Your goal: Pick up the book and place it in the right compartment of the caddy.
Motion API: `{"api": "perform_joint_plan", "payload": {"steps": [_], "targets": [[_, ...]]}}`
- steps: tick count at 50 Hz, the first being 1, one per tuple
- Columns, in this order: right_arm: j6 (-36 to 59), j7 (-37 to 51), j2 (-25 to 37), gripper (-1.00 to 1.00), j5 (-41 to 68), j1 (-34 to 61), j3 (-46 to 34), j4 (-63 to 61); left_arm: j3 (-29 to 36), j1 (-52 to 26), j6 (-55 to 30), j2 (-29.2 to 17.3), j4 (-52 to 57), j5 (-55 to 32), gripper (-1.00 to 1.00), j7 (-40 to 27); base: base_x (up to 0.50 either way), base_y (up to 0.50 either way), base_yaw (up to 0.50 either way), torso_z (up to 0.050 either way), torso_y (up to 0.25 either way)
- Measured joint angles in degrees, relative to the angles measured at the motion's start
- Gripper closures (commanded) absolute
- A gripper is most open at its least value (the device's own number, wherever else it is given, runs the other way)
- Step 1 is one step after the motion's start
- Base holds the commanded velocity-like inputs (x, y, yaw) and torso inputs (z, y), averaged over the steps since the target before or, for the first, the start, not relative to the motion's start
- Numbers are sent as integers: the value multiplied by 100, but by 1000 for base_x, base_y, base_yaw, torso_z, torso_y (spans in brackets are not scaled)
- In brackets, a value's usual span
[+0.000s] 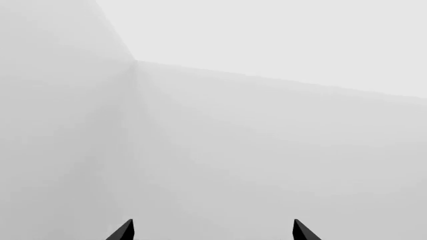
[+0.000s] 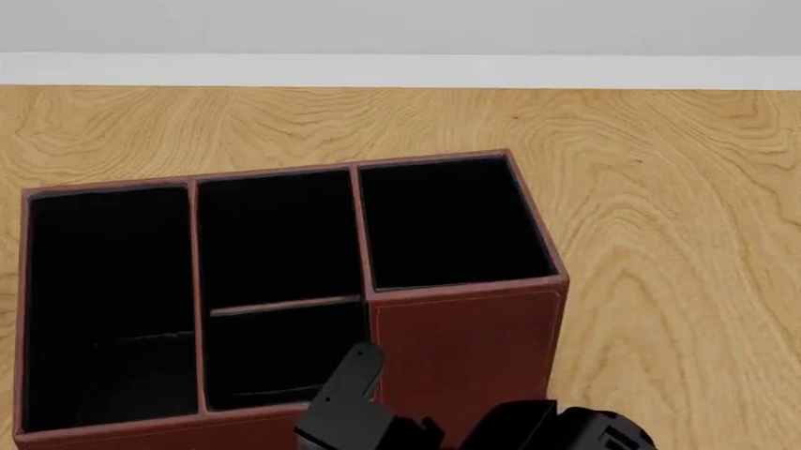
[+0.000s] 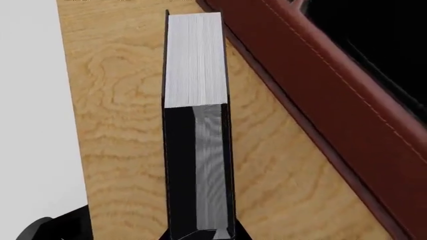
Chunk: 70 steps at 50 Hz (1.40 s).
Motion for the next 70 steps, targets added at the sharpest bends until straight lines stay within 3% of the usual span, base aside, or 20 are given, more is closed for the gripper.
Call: {"api": "perform_joint_plan", "payload": {"steps": [18,54,70], "targets": [[369,470,410,100,617,126,463,-981,1,-75,4,-95,21,-125,-100,-110,0,0,0,0,0],[875,2114,1398,100,2867,519,1991,-2938,-5,-58,89,-217,24,-182,-100,-199,0,0,0,0,1],[777,2662,1467,100,3899,1424,2715,-2931,11,-81,101,-279,38,-270,-100,-273,0,0,0,0,1]]}}
